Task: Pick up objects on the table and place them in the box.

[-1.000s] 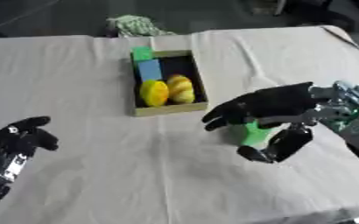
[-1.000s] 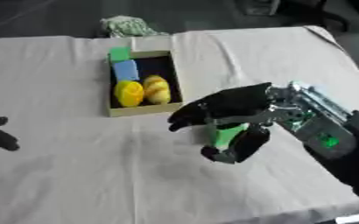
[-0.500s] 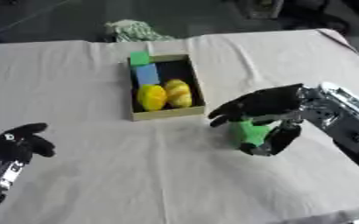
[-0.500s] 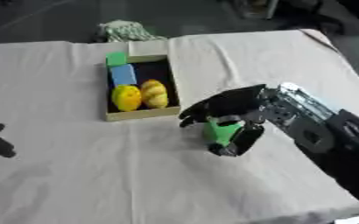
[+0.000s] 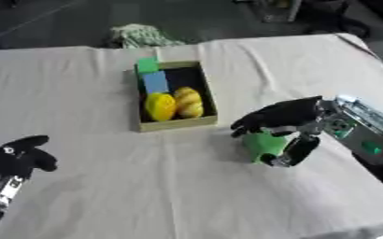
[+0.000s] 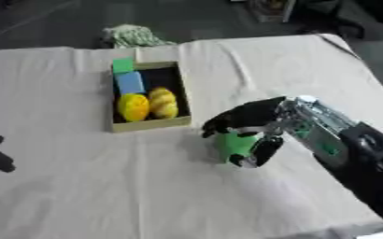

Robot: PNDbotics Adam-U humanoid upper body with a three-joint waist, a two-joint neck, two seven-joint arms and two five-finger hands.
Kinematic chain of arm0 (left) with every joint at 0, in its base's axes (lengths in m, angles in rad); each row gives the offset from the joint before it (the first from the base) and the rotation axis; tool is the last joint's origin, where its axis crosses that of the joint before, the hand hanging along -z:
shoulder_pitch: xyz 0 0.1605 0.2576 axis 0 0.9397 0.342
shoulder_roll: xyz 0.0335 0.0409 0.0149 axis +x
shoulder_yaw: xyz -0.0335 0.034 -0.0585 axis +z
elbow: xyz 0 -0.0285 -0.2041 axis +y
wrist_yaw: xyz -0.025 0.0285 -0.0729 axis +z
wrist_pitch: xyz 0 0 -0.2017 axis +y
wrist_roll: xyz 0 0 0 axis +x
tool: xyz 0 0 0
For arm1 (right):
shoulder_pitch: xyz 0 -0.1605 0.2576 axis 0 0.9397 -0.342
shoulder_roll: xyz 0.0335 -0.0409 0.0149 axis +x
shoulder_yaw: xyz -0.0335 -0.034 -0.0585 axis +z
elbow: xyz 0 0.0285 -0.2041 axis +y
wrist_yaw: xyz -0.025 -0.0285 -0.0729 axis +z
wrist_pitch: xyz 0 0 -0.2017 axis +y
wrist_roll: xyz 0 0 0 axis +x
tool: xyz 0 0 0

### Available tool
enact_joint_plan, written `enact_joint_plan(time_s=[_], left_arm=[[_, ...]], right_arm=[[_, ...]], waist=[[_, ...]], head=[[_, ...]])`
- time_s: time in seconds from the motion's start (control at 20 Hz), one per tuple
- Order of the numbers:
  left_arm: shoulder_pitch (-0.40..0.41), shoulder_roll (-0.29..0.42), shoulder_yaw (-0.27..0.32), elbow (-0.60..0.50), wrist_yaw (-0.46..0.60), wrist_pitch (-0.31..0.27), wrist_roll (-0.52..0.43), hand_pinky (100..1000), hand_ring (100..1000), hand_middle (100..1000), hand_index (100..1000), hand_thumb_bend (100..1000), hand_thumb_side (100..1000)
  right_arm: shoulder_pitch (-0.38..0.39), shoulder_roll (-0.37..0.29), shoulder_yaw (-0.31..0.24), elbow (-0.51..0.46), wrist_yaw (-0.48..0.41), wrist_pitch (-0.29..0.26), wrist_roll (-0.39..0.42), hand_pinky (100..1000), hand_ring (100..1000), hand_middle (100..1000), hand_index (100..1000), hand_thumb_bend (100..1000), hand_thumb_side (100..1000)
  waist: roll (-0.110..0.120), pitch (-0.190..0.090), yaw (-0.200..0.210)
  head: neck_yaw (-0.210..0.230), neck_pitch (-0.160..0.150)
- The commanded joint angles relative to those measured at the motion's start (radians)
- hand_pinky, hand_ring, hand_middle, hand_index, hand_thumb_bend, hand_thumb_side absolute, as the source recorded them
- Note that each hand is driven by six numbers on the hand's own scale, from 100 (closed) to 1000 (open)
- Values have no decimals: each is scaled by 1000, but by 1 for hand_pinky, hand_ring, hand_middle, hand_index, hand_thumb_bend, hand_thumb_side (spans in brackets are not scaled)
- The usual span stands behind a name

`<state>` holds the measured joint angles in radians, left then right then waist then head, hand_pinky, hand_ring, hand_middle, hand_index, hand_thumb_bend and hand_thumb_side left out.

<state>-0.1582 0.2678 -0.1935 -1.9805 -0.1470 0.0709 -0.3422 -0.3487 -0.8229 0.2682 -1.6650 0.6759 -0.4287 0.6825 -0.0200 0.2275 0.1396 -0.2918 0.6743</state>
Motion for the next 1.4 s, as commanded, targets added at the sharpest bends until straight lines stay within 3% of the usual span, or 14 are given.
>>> enact_joint_plan(time_s=[0.05, 0.15, 0.4, 0.55, 0.9, 1.4], left_arm=[[-3, 15, 3, -19, -2, -1, -3, 835, 663, 615, 879, 100, 828], [-2, 15, 2, -19, -2, 0, -3, 835, 664, 615, 879, 100, 831], [0, 14, 1, -19, -2, 2, -4, 836, 665, 616, 879, 100, 837], [0, 14, 1, -19, -3, 3, -5, 836, 665, 616, 879, 100, 838], [4, 12, -3, -19, -2, 6, -8, 836, 667, 617, 879, 100, 840], [1, -3, -16, -19, 4, 7, -22, 837, 668, 617, 879, 100, 851]], right_arm=[[-4, -18, -32, 18, 5, 8, -15, 900, 992, 981, 1000, 146, 257], [-2, -16, -37, 27, 2, 12, -22, 888, 965, 927, 1000, 135, 253], [-2, -14, -48, 27, -13, 22, -57, 850, 875, 687, 1000, 100, 248], [-10, -14, -57, 16, -39, 29, -86, 842, 859, 627, 1000, 100, 233], [-112, -26, -79, 4, -129, 47, -112, 836, 852, 607, 1000, 100, 215], [-351, 64, -78, 216, -146, 68, -141, 826, 836, 576, 991, 100, 170]], waist=[[2, -13, -3], [2, -13, -4], [3, -13, -6], [4, -15, -6], [6, -19, -3], [21, -15, 26]], head=[[-4, -25], [-5, -29], [-4, -42], [-1, -49], [-9, -78], [-35, -148]])
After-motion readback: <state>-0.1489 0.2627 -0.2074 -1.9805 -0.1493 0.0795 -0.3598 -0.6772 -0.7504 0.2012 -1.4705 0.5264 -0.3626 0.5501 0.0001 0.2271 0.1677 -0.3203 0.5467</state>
